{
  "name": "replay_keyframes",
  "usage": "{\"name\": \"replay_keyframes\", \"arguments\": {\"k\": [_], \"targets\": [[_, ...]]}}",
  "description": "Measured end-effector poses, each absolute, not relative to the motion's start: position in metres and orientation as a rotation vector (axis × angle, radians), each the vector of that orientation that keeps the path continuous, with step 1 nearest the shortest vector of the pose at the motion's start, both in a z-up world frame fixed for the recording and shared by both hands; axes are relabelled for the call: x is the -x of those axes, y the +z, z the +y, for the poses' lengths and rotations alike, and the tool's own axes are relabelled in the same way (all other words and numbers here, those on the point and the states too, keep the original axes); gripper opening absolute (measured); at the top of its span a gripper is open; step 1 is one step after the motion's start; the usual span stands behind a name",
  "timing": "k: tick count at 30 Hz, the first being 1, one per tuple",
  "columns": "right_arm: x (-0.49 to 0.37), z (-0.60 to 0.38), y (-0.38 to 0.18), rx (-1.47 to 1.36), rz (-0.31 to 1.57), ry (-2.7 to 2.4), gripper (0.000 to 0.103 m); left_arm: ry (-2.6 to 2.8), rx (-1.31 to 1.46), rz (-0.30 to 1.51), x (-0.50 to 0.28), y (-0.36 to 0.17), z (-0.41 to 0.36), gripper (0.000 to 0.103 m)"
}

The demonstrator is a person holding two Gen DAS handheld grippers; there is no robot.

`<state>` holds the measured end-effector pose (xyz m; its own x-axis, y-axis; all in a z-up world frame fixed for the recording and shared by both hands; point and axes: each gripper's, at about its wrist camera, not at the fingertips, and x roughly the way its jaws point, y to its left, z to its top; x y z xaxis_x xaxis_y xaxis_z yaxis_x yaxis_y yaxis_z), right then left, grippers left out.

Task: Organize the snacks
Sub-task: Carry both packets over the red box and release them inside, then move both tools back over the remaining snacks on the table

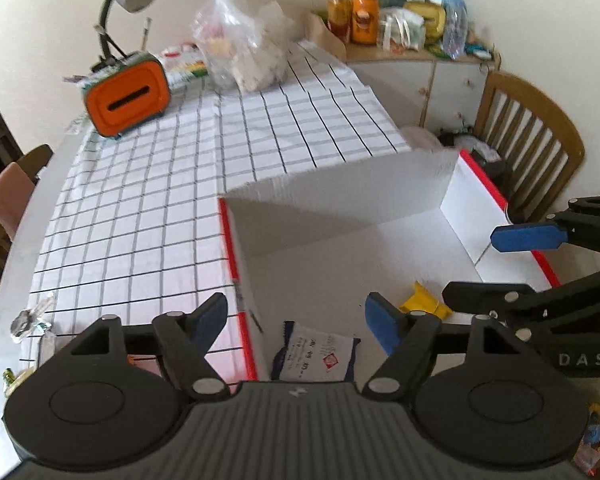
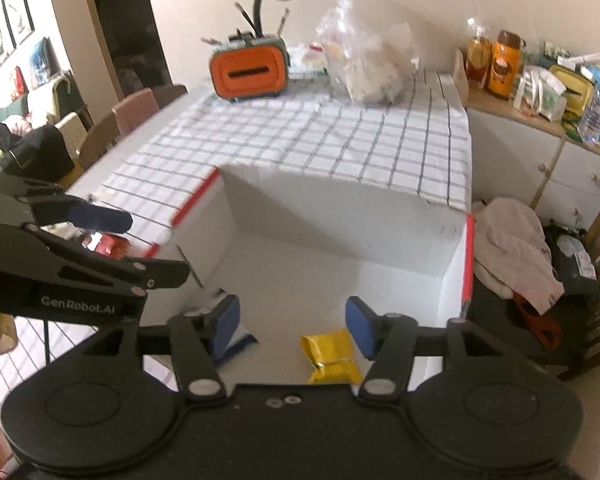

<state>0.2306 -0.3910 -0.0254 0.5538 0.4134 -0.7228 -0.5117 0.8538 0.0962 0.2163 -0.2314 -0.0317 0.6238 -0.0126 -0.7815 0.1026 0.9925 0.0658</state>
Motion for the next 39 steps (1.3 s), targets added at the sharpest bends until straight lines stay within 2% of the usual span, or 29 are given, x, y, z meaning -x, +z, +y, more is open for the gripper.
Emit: {"name": "replay_keyframes", "arguments": {"k": [3,9,23,27,39], "targets": [[-0.221,-0.381,-0.015,0.139,0.783,0.567,0.070,-0.061,-0.089,0.864,-0.207,-0.023,-0.219,0.082],[-0.205,-0.355,-0.001,0.144,0.739,0.596,0.083,-0.052,-0.068,0.822,-0.190,-0.014,-0.190,0.084],[-0.174,-0.273,0.002,0.120,0.724,0.583,0.093,-0.080,-0.056,0.732,-0.151,-0.006,-0.096,0.088],[-0.168,-0.248,-0.001,0.097,0.717,0.573,0.103,-0.092,-0.028,0.734,-0.144,-0.009,-0.060,0.091],[-0.164,-0.171,-0.033,0.103,0.776,0.543,0.103,-0.019,-0.011,0.763,-0.136,-0.032,0.053,0.091]]}}
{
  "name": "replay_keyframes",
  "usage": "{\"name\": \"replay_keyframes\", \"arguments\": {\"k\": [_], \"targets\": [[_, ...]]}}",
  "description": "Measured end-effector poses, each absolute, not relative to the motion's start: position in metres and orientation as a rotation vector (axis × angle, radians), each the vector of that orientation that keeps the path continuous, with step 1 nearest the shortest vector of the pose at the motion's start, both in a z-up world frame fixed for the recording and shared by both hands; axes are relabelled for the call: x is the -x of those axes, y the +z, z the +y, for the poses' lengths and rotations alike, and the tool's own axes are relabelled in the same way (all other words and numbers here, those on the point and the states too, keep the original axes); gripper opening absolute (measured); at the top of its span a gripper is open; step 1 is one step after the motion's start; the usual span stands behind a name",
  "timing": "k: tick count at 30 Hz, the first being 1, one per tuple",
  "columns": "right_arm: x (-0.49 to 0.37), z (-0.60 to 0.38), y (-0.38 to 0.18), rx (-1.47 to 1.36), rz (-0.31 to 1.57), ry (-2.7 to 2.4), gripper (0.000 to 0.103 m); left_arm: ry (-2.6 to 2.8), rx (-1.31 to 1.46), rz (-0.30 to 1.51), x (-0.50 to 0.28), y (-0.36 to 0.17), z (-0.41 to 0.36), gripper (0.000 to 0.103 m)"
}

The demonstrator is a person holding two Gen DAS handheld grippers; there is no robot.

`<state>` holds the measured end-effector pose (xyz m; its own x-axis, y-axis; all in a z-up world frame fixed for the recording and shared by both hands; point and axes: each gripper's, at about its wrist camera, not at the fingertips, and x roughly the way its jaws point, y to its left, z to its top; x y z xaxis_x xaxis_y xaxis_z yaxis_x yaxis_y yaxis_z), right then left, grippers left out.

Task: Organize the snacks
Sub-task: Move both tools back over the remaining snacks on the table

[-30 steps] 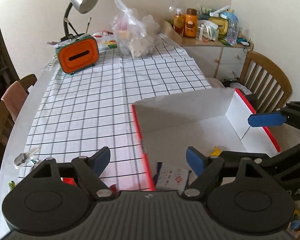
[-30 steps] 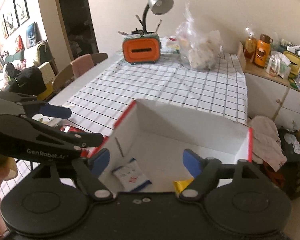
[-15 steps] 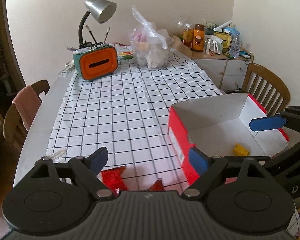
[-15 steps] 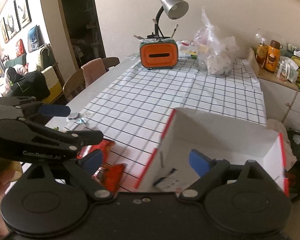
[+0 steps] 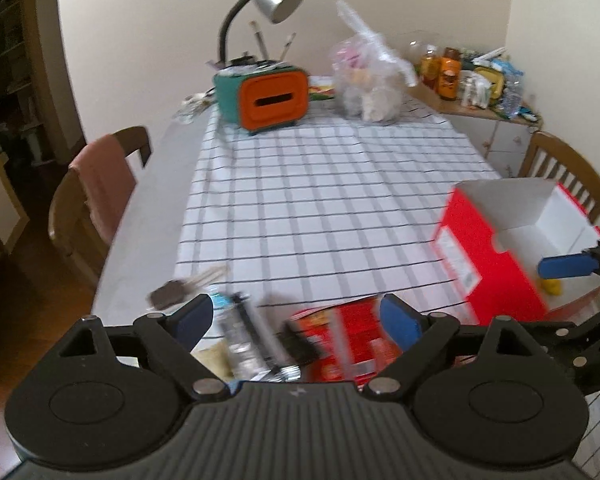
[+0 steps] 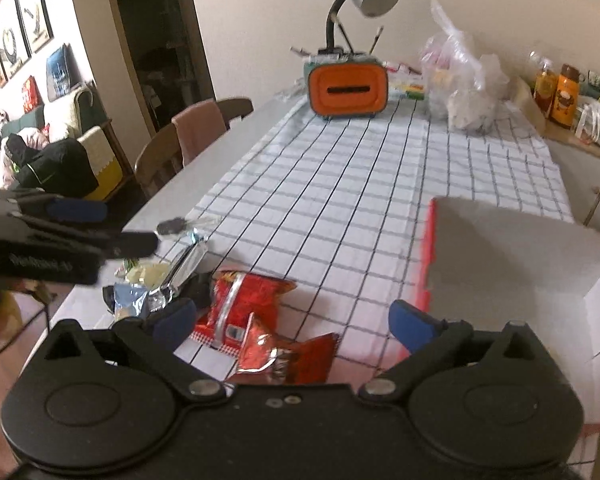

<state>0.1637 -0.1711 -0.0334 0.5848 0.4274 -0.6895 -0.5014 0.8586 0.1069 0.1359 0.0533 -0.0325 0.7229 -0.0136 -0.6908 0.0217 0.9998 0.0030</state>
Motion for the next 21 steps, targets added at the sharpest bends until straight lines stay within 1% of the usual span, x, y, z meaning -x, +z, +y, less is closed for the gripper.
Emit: {"name": "replay_keyframes", "arguments": {"k": [4,11,14,16,21], "targets": [[-0.161,-0.147,-0.053,0.175,0.791,0.552,0.103,0.016,0.009,0.799,-0.136,-0.046,0.092,0.091],[-0.163,-0.113,-0.087,0.424,0.824,0.703,0.102,0.074,0.119,0.881,-0.142,-0.075,0.153,0.091],[-0.167,-0.101,-0.097,0.487,0.846,0.750,0.101,0.075,0.181,0.927,-0.148,-0.092,0.172,0.091],[-0.172,-0.094,-0.103,0.544,0.855,0.782,0.098,0.083,0.206,0.950,-0.154,-0.104,0.183,0.091],[-0.184,-0.089,-0.112,0.630,0.884,0.844,0.096,0.077,0.184,1.000,-0.168,-0.128,0.196,0.091]]}}
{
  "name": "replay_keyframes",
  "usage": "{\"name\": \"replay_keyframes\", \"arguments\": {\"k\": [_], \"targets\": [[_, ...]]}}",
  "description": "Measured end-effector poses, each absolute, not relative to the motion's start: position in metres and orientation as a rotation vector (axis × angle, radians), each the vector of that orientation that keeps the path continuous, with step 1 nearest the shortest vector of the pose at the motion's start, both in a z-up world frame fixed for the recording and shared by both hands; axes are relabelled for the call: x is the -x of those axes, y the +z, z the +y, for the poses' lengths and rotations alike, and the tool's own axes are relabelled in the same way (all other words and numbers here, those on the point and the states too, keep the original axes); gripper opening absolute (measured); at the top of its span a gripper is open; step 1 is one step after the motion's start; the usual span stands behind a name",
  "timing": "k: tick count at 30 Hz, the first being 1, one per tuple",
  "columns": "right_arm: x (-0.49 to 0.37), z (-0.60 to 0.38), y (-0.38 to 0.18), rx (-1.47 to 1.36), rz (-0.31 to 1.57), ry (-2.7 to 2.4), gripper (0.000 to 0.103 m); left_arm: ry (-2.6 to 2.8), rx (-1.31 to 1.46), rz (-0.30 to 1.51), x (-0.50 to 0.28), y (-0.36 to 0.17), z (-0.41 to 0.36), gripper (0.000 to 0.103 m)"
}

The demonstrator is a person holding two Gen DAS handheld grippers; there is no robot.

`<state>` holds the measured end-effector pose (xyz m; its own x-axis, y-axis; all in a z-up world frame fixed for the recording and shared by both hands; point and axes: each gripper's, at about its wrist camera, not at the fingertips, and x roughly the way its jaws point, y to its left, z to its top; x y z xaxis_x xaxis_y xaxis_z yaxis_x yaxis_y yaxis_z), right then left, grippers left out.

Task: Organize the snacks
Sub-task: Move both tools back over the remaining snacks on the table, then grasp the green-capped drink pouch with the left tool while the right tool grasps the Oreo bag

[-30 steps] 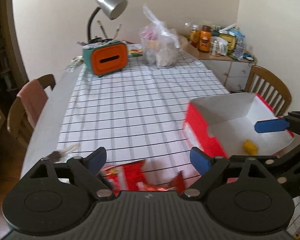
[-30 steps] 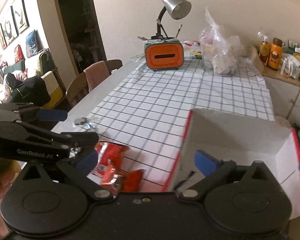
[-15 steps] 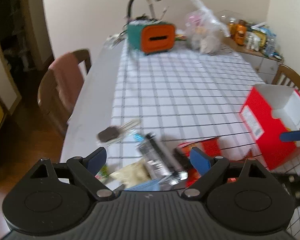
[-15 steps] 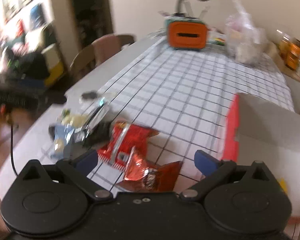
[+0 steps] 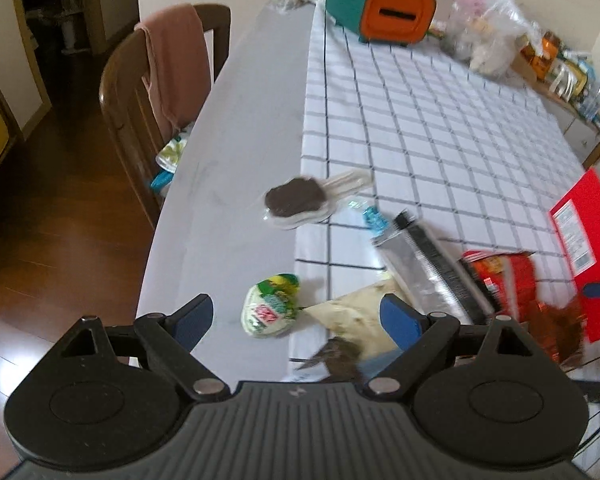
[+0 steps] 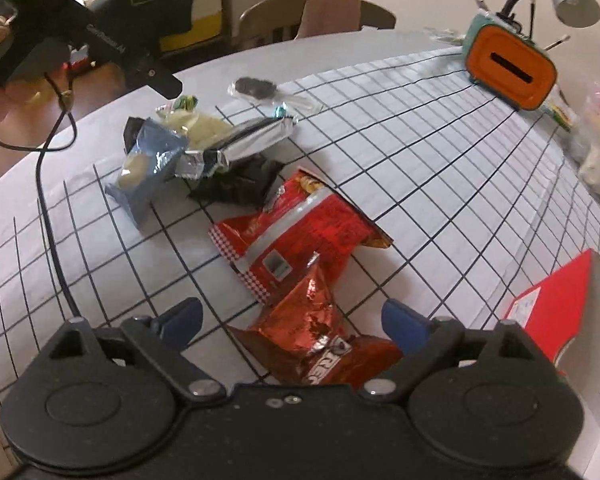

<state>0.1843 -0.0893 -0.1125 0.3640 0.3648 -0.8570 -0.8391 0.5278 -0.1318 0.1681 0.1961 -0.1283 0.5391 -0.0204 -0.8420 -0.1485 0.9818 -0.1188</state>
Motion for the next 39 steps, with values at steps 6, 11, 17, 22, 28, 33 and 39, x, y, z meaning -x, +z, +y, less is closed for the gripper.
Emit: {"name": "replay_keyframes", "arguments": {"k": [6,11,17,22,28,33,39], "targets": [[-0.197,-0.089,-0.124,0.623,0.947,0.850,0.093,0.068,0.197,1.027,-0.182,-0.144,0.203,0.091],[-0.195,-0.086,-0.134,0.626,0.991,0.861,0.092,0.064,0.274,1.063,-0.193,-0.147,0.215,0.090],[-0.192,-0.082,-0.140,0.597,1.035,0.809,0.092,0.132,0.427,1.139,-0.203,-0.158,0.242,0.086],[-0.192,-0.081,-0.141,0.565,1.089,0.757,0.081,0.125,0.345,1.158,-0.205,-0.156,0.228,0.076],[-0.188,-0.089,-0.141,0.482,1.118,0.726,0.071,0.111,0.231,1.151,-0.198,-0.152,0.214,0.059],[-0.182,-0.092,-0.142,0.433,1.119,0.715,0.058,0.107,0.183,1.133,-0.194,-0.152,0.210,0.037],[-0.175,-0.094,-0.141,0.388,1.090,0.681,0.049,0.110,0.219,1.114,-0.192,-0.152,0.215,0.033]]}}
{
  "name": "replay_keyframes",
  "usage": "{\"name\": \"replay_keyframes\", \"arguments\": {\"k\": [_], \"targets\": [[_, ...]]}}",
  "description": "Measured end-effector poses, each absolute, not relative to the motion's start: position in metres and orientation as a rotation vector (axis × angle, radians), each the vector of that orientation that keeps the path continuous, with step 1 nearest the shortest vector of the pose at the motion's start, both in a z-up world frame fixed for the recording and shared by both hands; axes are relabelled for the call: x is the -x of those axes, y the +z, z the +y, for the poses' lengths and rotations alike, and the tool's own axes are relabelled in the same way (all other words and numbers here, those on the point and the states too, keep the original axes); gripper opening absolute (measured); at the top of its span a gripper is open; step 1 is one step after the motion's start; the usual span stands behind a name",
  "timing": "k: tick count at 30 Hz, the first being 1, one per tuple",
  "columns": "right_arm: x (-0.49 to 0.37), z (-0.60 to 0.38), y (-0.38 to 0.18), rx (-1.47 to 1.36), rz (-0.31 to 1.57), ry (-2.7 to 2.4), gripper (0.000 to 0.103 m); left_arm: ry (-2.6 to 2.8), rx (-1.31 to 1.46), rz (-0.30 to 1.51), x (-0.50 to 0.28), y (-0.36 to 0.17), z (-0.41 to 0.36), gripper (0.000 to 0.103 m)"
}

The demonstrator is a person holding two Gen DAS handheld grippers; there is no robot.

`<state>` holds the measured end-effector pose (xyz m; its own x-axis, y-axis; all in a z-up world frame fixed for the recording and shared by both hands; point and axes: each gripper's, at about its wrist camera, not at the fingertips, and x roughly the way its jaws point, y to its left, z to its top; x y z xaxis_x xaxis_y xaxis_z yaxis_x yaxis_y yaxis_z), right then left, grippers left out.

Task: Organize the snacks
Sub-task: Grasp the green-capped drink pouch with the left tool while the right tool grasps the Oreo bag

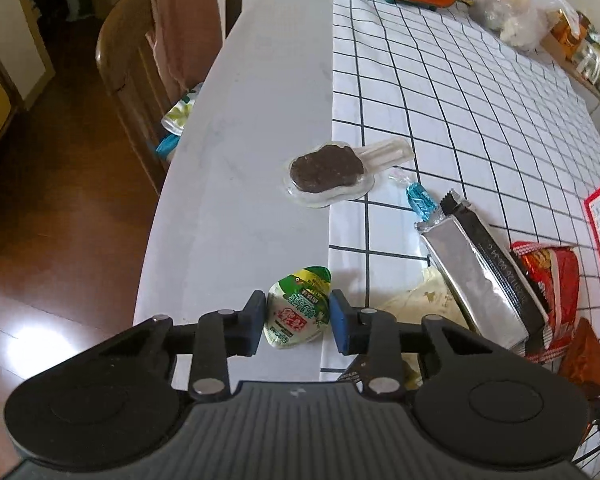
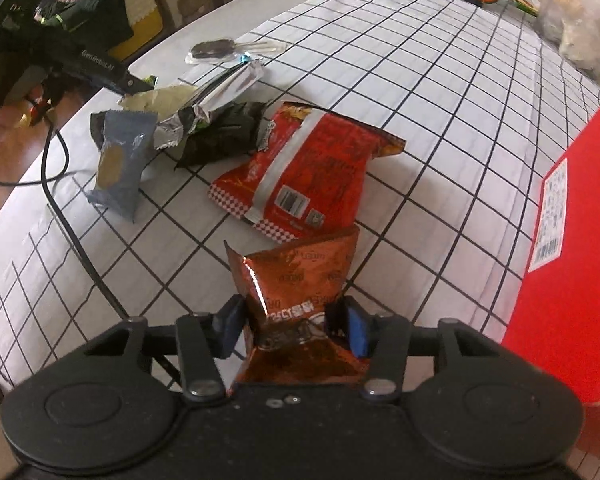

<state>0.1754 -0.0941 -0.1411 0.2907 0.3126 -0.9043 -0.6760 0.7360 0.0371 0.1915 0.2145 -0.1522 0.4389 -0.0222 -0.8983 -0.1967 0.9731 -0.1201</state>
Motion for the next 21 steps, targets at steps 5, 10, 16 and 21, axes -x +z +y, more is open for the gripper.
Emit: {"name": "replay_keyframes", "arguments": {"k": [5,10,16,21], "targets": [[-0.172,-0.097,-0.141,0.354,1.068,0.657,0.047,0.124,0.243,1.100,-0.186,-0.149,0.218,0.033],[-0.167,-0.101,-0.136,0.313,1.055,0.635,0.047,0.145,0.272,1.080,-0.176,-0.141,0.221,0.033],[-0.157,-0.106,-0.121,0.289,1.021,0.637,0.047,0.157,0.295,1.041,-0.159,-0.121,0.219,0.033],[-0.151,-0.115,-0.101,0.261,0.988,0.619,0.047,0.163,0.295,1.005,-0.147,-0.099,0.211,0.033]]}}
